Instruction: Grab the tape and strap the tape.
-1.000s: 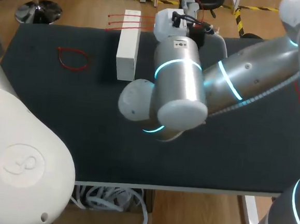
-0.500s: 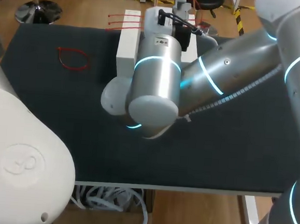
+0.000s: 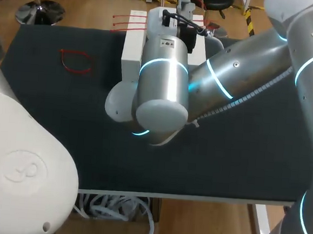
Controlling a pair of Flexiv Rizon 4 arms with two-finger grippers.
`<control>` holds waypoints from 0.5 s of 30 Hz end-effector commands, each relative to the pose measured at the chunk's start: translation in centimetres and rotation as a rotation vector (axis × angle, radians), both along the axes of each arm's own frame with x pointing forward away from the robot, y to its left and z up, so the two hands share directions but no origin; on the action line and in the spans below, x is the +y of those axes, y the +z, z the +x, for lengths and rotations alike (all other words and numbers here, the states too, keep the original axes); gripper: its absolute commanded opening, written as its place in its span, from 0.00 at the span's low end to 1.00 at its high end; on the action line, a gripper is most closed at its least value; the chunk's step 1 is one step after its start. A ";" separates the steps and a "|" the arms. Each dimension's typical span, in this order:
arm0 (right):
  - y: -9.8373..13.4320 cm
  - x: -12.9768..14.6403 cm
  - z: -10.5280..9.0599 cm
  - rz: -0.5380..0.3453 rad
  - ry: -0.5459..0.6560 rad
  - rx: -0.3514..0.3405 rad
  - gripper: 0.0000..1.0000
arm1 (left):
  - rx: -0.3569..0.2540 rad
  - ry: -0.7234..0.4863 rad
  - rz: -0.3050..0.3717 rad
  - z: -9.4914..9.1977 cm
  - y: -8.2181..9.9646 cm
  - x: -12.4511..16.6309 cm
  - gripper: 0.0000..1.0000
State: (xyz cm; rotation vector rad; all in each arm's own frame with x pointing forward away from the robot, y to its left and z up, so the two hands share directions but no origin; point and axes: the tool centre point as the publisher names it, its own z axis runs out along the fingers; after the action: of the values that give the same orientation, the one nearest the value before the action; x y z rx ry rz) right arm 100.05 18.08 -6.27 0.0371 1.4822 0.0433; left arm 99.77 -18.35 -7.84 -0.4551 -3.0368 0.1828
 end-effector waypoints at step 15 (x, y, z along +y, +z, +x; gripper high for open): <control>0.0 -1.2 -0.9 0.008 0.021 0.014 0.00 | 0.000 -0.001 0.002 0.0 0.1 0.0 0.00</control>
State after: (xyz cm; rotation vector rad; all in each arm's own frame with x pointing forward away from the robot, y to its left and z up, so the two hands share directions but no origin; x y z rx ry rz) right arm 99.31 17.21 -6.58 0.0346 1.4885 0.0627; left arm 99.76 -18.38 -7.84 -0.4555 -3.0367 0.1834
